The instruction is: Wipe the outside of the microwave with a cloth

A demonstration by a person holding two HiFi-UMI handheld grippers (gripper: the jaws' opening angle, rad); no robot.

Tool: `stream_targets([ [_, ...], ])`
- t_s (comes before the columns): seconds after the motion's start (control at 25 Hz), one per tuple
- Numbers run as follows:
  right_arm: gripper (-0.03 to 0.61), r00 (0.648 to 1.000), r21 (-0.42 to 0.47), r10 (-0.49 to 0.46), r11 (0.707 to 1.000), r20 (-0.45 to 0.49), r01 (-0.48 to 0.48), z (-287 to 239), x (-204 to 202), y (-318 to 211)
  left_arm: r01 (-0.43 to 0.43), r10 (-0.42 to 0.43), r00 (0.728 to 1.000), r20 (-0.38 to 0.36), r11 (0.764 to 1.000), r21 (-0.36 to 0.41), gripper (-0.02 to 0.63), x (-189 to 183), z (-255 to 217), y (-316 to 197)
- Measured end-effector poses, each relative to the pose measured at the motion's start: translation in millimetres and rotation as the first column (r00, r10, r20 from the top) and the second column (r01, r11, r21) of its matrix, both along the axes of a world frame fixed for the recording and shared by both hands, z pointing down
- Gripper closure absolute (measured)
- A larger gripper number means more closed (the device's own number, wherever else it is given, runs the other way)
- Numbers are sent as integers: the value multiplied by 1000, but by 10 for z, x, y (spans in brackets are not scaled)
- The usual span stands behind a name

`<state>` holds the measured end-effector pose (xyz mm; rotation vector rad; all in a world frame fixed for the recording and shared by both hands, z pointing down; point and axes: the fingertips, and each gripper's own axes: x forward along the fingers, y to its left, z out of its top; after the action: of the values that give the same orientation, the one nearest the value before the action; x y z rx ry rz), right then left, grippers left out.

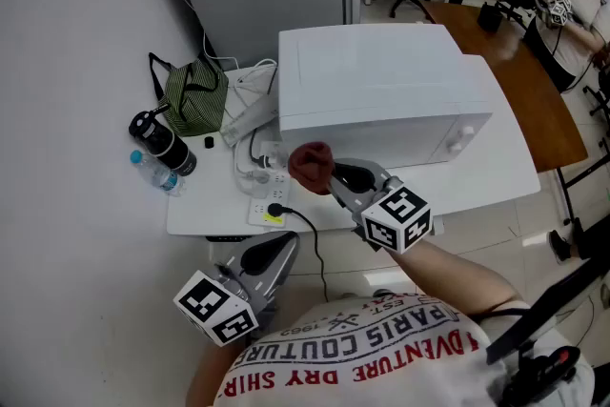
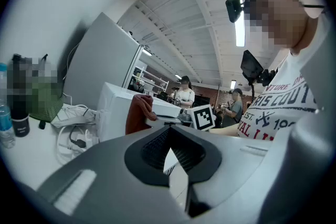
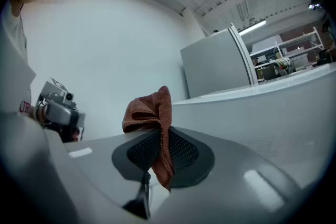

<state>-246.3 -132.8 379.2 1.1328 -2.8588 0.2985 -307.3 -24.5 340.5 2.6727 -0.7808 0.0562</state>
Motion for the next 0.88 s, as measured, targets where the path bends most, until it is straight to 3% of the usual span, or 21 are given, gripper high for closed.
stream_targets([
  [0.32,541,995,14,103,995,-6,-103,131,-112,-469,73,-73,997,1,997,-14,612,-255,34,-6],
  [0.56,541,995,1,101,995,3,-101,205,-181,-554,96,-96,995,15,995,-13,612,-245,15,-26],
  [0.88,541,989,9,146,989,10,-147,174,264,-532,40,-40,999,19,999,-10,612,84,12,-109],
])
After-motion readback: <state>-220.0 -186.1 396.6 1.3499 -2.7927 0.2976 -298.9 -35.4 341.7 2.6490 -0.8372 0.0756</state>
